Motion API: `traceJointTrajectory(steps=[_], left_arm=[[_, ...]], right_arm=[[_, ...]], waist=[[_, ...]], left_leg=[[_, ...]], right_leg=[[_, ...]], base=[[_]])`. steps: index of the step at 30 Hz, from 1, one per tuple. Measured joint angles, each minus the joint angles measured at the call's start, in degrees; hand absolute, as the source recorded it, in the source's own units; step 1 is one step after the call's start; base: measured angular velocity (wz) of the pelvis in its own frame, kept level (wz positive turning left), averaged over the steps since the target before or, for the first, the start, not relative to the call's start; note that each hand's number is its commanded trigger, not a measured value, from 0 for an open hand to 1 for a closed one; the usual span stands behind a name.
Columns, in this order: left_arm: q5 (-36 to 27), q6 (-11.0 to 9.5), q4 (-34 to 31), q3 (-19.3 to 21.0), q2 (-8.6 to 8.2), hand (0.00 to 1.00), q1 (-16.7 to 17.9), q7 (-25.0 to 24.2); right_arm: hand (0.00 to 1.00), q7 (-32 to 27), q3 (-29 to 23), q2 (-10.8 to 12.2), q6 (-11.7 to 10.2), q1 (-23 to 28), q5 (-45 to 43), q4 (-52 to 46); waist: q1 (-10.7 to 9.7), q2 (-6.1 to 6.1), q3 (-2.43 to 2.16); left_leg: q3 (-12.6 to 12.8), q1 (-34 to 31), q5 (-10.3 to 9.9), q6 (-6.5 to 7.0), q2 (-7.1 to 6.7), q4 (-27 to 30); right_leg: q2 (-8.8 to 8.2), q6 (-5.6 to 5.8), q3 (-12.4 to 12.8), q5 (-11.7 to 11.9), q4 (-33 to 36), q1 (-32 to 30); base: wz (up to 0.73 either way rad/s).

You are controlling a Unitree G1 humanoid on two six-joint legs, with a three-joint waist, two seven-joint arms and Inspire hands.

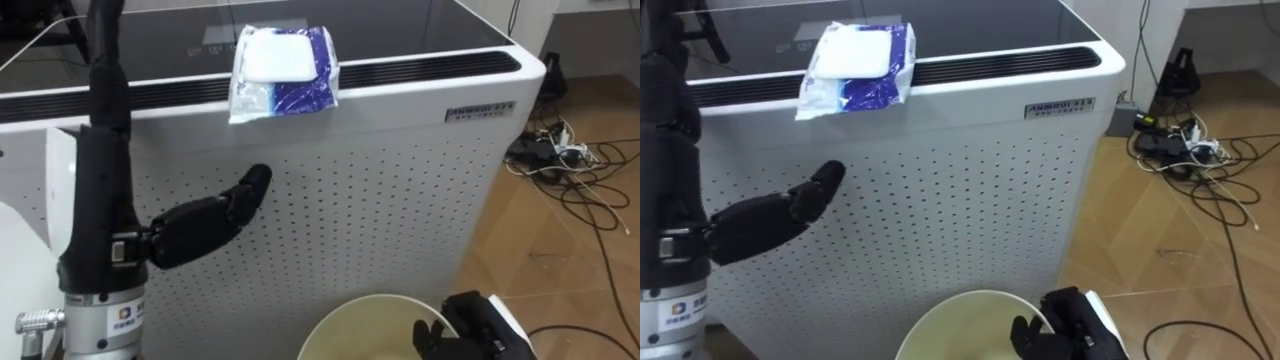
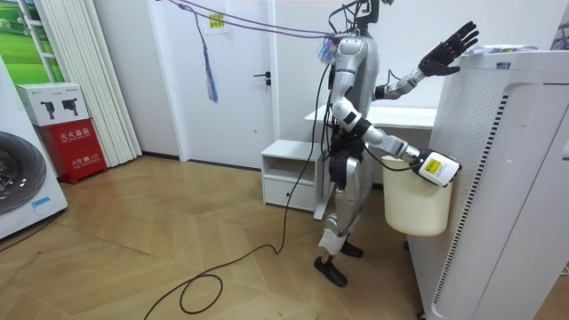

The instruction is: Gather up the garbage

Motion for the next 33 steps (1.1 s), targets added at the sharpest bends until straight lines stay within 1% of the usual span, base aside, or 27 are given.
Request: traceJointTrajectory(steps=[5, 10, 13, 15, 20, 22, 24, 27, 28, 30, 33], left_arm=[[0.0, 0.5, -0.5, -0.1, 0.06, 0.00, -0.1, -1.9], [0.0, 0.5, -0.6, -0.1, 0.08, 0.00, -0.1, -2.3], [0.1, 0.9, -0.6, 0.0, 0.13, 0.00, -0.1, -3.1], [0.1, 1.4, -0.6, 0.0, 0.20, 0.00, -0.1, -3.6], [0.0, 1.5, -0.6, 0.0, 0.37, 0.00, -0.1, -4.7], [0.0, 1.5, -0.6, 0.0, 0.78, 0.00, -0.1, -4.8], [0.0, 1.5, -0.6, 0.1, 1.66, 0.00, -0.1, -4.8], [0.1, 1.7, -0.6, 0.1, 2.53, 0.00, -0.1, -5.1], [0.1, 1.9, -0.6, 0.1, 2.74, 0.00, -0.1, -5.4], [0.1, 2.9, -0.6, 0.1, 3.70, 0.00, -0.1, -6.1], [1.5, 3.3, -0.6, 0.6, 4.56, 0.00, -0.1, -6.6]], right_arm=[[1.00, 0.0, 0.0, 0.0, 0.0, 0.0, 0.0, 0.0], [1.00, 0.0, 0.0, 0.0, 0.0, 0.0, 0.0, 0.0], [1.00, 0.0, 0.0, 0.0, 0.0, 0.0, 0.0, 0.0], [1.00, 0.2, -0.1, 0.0, 0.0, 0.0, 0.0, 0.0], [1.00, 0.3, -0.1, -0.3, 0.0, 0.0, 0.0, 0.0], [1.00, 0.8, -0.1, -0.6, 0.0, 0.0, 0.0, 0.0], [1.00, 1.4, -0.1, -1.2, 0.0, 0.0, 0.0, -0.1], [1.00, 1.9, 0.0, -1.9, 0.0, 0.0, 0.0, -0.5], [1.00, 1.9, 0.0, -2.1, 0.0, 0.0, 0.0, -0.5], [1.00, 2.2, 0.0, -2.3, 0.0, 0.0, 0.0, -0.9], [1.00, 3.5, -0.1, -3.1, 0.0, 0.0, 0.2, -1.0]], waist=[[-0.2, 0.02, -0.01], [-0.2, 0.08, -0.05], [-0.2, 0.21, -0.09], [-0.2, 0.51, -0.09], [-0.3, 1.43, -0.06], [-0.3, 1.73, -0.20], [-0.2, 1.96, -0.35], [-0.1, 2.31, -0.52], [0.0, 2.39, -0.53], [0.0, 2.69, -0.50], [0.0, 3.07, -0.51]], left_leg=[[0.4, 0.1, 0.0, 0.00, 0.10, 0.0], [0.5, 0.2, 0.0, 0.00, 0.08, 0.0], [0.5, 0.4, 0.0, 0.00, 0.07, 0.0], [0.5, 0.5, 0.0, 0.00, 0.09, 0.0], [0.6, 0.8, 0.0, 0.00, 0.10, -0.1], [0.7, 1.0, 0.0, 0.00, 0.13, -0.6], [0.7, 1.1, 0.0, 0.00, 0.14, -0.8], [0.8, 1.2, 0.0, 0.00, 0.06, -1.1], [0.8, 1.4, 0.0, 0.00, 0.07, -1.3], [0.9, 1.8, 0.0, 0.01, 0.09, -1.9], [1.5, 1.9, 0.0, 0.01, 0.12, -2.0]], right_leg=[[0.05, -0.02, 0.3, 0.0, 0.0, 0.0], [0.05, -0.01, 0.7, 0.0, 0.0, 0.0], [0.05, 0.01, 0.8, 0.0, 0.0, 0.1], [0.05, 0.00, 0.9, 0.0, 0.1, 0.1], [0.04, 0.00, 1.1, 0.0, 0.2, 0.2], [0.08, 0.00, 1.2, 0.0, 0.2, 0.2], [0.09, 0.00, 1.4, 0.0, 0.2, 0.1], [0.06, 0.05, 1.4, 0.1, 0.1, 0.1], [0.06, 0.05, 1.4, 0.1, 0.1, 0.1], [0.07, 0.07, 1.5, 0.1, 0.0, 0.2], [-0.02, 0.09, 1.6, 0.1, 0.0, 0.2]], base=[[-0.03], [-0.02], [-0.01], [-0.04], [0.00], [-0.02], [-0.04], [-0.01], [-0.04], [-0.06], [-0.07]])
